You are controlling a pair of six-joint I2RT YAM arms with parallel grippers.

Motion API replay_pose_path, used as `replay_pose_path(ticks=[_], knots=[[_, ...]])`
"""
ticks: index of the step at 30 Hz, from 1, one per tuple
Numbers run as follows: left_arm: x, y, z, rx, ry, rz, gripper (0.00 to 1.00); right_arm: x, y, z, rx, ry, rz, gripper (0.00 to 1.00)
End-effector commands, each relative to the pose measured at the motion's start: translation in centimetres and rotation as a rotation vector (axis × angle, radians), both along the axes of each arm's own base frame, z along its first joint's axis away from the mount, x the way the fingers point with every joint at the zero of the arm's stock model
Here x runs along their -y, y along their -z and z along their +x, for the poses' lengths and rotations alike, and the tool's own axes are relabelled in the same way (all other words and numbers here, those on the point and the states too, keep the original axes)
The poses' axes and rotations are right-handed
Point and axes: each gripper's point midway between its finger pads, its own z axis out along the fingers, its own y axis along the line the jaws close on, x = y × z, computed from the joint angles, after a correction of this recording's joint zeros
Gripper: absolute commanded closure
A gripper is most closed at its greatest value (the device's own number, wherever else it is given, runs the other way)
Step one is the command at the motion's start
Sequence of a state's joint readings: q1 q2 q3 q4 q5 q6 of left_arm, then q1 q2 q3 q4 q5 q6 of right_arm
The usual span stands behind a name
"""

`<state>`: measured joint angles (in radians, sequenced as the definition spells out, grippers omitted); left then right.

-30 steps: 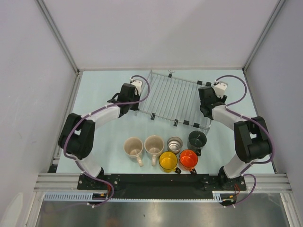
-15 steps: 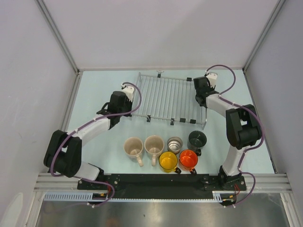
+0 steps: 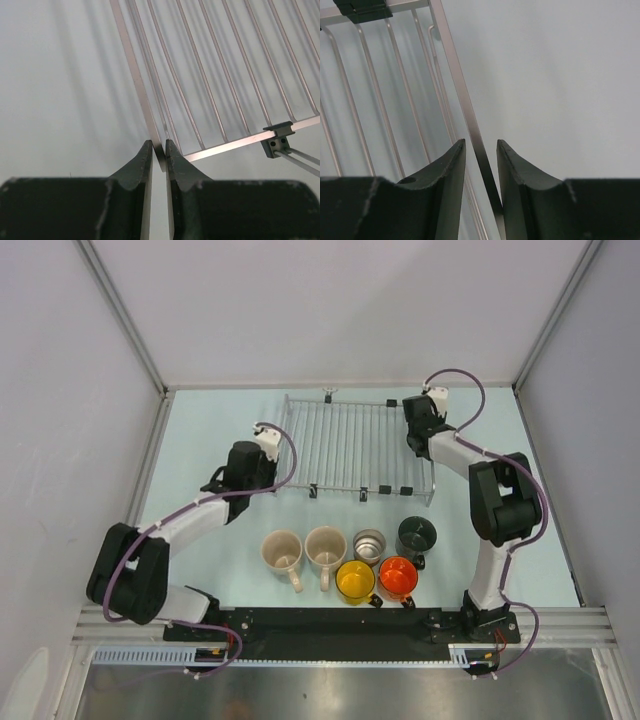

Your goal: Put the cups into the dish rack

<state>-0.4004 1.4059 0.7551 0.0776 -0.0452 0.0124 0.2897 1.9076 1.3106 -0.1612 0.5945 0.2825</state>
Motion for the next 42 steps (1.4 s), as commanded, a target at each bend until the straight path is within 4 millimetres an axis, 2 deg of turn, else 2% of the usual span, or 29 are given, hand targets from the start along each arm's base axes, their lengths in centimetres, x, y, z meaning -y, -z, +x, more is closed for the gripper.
replay_pose_path(ticks=[1,6,10,12,15,21,24,30,37,42], knots=[[0.6,1.0,-3.0,-0.049,0.093,-0.013,0.84,-4.4,-0.3,2.6,0.022,-0.110,0.022,0.63],[0.0,1.5,-5.3,-0.058,0.120,-0.015,0.83,-5.4,0.5,2.9,0.004,-0.123,0.000,0.63],[-0.2,1.3,-5.8,-0.044,0.130,-0.010,0.84,-5.5,1.4,2.0,-0.012,-0.112,-0.006,0.62],[-0.4,0.9,-5.4,-0.030,0.119,0.000,0.83,-5.3,1.4,1.5,-0.014,-0.106,-0.014,0.62],[-0.5,0.7,-4.7,-0.018,0.103,0.014,0.83,-5.2,1.4,0.7,-0.019,-0.091,-0.019,0.72],[0.2,0.3,-2.9,-0.019,0.109,0.025,0.84,-4.4,1.6,-1.1,-0.033,-0.056,-0.049,0.67],[0.2,0.4,-2.9,-0.021,0.114,0.026,0.85,-4.1,1.5,-1.7,-0.039,-0.039,-0.074,0.67],[0.5,1.2,-4.9,-0.052,0.157,-0.005,0.86,-3.3,1.5,-2.6,-0.050,-0.012,-0.093,0.66],[-0.1,1.9,-7.7,-0.090,0.195,0.003,0.86,-2.9,2.3,-4.7,-0.075,0.009,-0.079,0.66],[-0.5,0.9,-8.7,-0.037,0.217,0.007,0.87,-2.7,2.4,-6.3,-0.078,0.014,-0.072,0.64]])
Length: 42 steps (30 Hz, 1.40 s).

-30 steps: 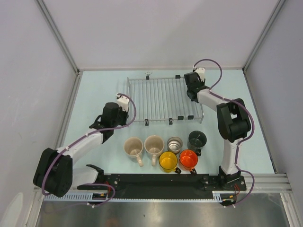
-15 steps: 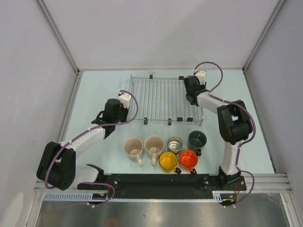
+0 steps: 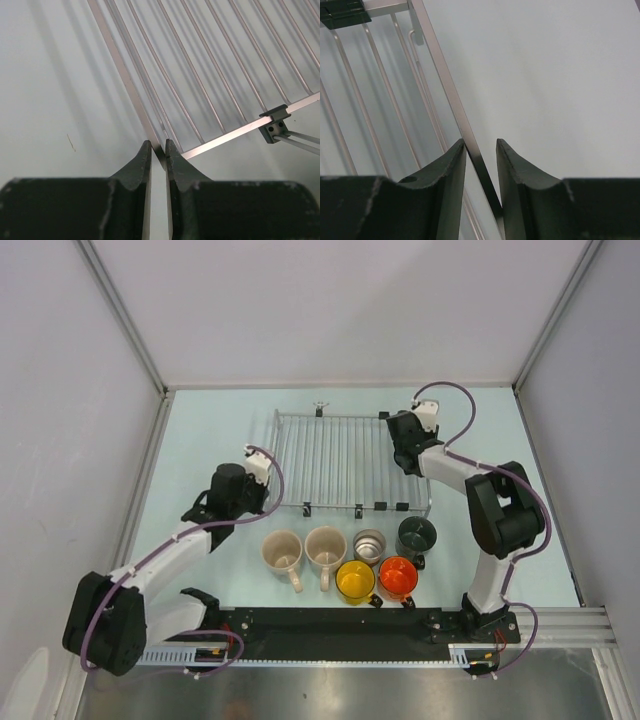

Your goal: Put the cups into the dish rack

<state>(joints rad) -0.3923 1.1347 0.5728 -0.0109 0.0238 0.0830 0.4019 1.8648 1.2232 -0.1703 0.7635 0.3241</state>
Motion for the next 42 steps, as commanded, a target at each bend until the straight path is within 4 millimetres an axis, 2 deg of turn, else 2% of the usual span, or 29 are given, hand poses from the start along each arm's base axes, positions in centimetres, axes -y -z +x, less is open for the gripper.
replay_pose_path(ticks=[1,8,14,17,18,21,22,24,25,27,31,32,34,35,36,38,39,41,42], knots=[[1.2,0.8,-3.0,-0.044,0.127,-0.011,0.87,-0.9,2.1,-3.2,-0.084,-0.012,0.028,0.64],[1.7,0.0,-3.7,-0.052,0.161,-0.032,0.87,-1.0,1.7,-4.1,-0.085,-0.006,0.018,0.61],[1.5,-0.6,-4.1,-0.020,0.177,-0.017,0.87,-0.7,1.0,-4.3,-0.071,0.002,0.015,0.52],[1.3,-0.7,-3.8,-0.017,0.163,-0.007,0.84,-0.6,0.4,-4.5,-0.052,0.009,0.021,0.43],[1.3,-0.7,-3.7,-0.019,0.161,-0.005,0.81,-0.6,0.2,-4.5,-0.046,0.011,0.020,0.38],[1.2,-1.2,-3.3,-0.010,0.144,-0.006,0.63,-0.5,-0.7,-4.6,-0.016,0.008,0.026,0.35],[1.1,-1.4,-3.2,-0.003,0.138,0.000,0.49,-0.5,-1.1,-4.6,-0.006,0.004,0.030,0.35],[1.0,-2.0,-2.9,0.018,0.128,0.003,0.39,-0.7,-1.7,-4.3,0.011,-0.010,0.041,0.34],[0.6,-2.3,-2.6,0.033,0.106,0.012,0.29,-0.9,-2.0,-4.2,0.017,-0.018,0.049,0.34],[0.3,-3.4,-2.2,0.071,0.087,0.013,0.19,-1.2,-2.9,-3.9,0.036,-0.033,0.055,0.32],[-1.2,-6.8,-1.3,0.179,0.011,0.033,0.16,-1.3,-5.2,-3.3,0.061,-0.034,0.045,0.31],[-1.5,-8.1,-1.5,0.214,-0.002,0.028,0.16,-1.7,-6.9,-3.0,0.093,-0.041,0.052,0.31],[-1.9,-10.5,-1.6,0.276,-0.011,0.022,0.17,-1.7,-8.9,-3.3,0.130,-0.036,0.036,0.31],[-2.3,-11.4,-1.7,0.300,-0.028,0.019,0.18,-2.5,-10.9,-3.9,0.173,-0.057,0.042,0.31],[-2.7,-13.3,-2.4,0.362,-0.036,-0.001,0.22,-2.6,-12.0,-4.3,0.198,-0.056,0.032,0.31],[-2.9,-15.5,-3.2,0.426,-0.025,-0.021,0.24,-3.9,-13.8,-5.5,0.233,-0.100,0.053,0.32],[-3.3,-17.3,-4.2,0.489,-0.014,-0.031,0.26,-5.4,-15.3,-6.8,0.264,-0.154,0.070,0.32],[-3.8,-19.2,-5.4,0.554,-0.002,-0.037,0.27,-7.6,-16.9,-8.8,0.297,-0.228,0.088,0.32],[-4.0,-20.0,-5.9,0.598,0.013,-0.023,0.32,-10.0,-18.4,-11.0,0.329,-0.304,0.106,0.32]])
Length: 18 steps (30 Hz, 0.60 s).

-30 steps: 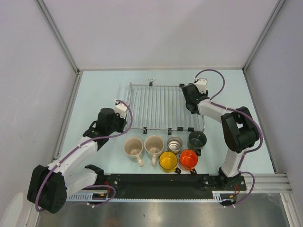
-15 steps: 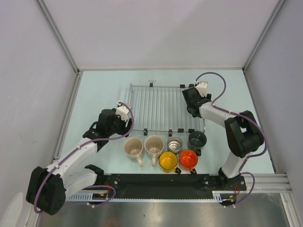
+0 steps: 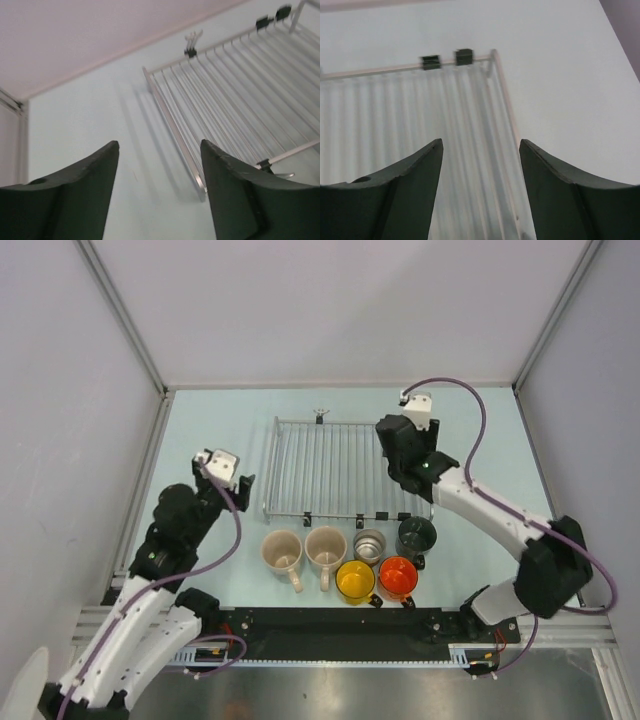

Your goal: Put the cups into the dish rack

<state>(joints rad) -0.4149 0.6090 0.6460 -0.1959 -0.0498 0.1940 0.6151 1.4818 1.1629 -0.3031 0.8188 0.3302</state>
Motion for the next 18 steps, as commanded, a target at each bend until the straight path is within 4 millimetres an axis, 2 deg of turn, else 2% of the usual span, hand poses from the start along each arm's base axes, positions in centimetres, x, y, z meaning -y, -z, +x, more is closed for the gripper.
replay_pose_path(ticks=[1,2,3,5,6,7,8,9,10,12,13,14,16,18], knots=[[-1.5,-5.4,-2.8,0.222,0.015,0.018,0.32,-5.0,-6.6,-5.8,0.137,-0.172,0.027,0.32],[-1.6,-5.7,-3.2,0.263,0.024,0.031,0.32,-6.1,-7.0,-7.0,0.144,-0.210,0.035,0.32],[-1.8,-5.6,-3.4,0.283,0.021,0.030,0.30,-9.0,-7.4,-9.6,0.149,-0.315,0.046,0.32],[-2.3,-4.1,-3.5,0.266,-0.005,0.035,0.25,-10.5,-8.5,-12.6,0.174,-0.392,0.067,0.33],[-2.7,-3.6,-3.2,0.241,-0.028,0.044,0.25,-12.6,-8.6,-14.9,0.168,-0.479,0.082,0.34],[-2.5,-2.1,-2.8,0.172,-0.027,0.076,0.22,-13.8,-8.6,-16.3,0.148,-0.533,0.112,0.34],[-2.4,-1.2,-2.5,0.124,-0.024,0.088,0.01,-15.5,-8.1,-17.8,0.108,-0.622,0.145,0.35],[-2.1,-1.1,-2.5,0.099,-0.008,0.096,0.00,-17.5,-7.9,-20.1,0.082,-0.715,0.165,0.35],[-1.8,0.6,-2.2,0.023,0.003,0.128,0.00,-19.1,-7.5,-21.4,0.061,-0.770,0.166,0.35],[-1.6,1.0,-2.2,-0.016,0.007,0.111,0.00,-21.6,-6.6,-24.1,0.012,-0.875,0.162,0.35],[-1.6,1.2,-2.3,-0.024,0.007,0.106,0.00,-23.3,-5.4,-25.7,-0.022,-0.929,0.134,0.35],[-1.6,1.1,-2.4,-0.023,0.002,0.088,0.00,-24.6,-5.3,-27.0,-0.046,-0.977,0.139,0.35],[-1.8,0.8,-2.7,-0.011,-0.015,0.065,0.00,-26.3,-4.2,-29.3,-0.078,-1.045,0.107,0.35],[-2.6,0.1,-2.8,0.014,-0.053,0.045,0.00,-27.8,-2.6,-30.2,-0.103,-1.073,0.058,0.34]])
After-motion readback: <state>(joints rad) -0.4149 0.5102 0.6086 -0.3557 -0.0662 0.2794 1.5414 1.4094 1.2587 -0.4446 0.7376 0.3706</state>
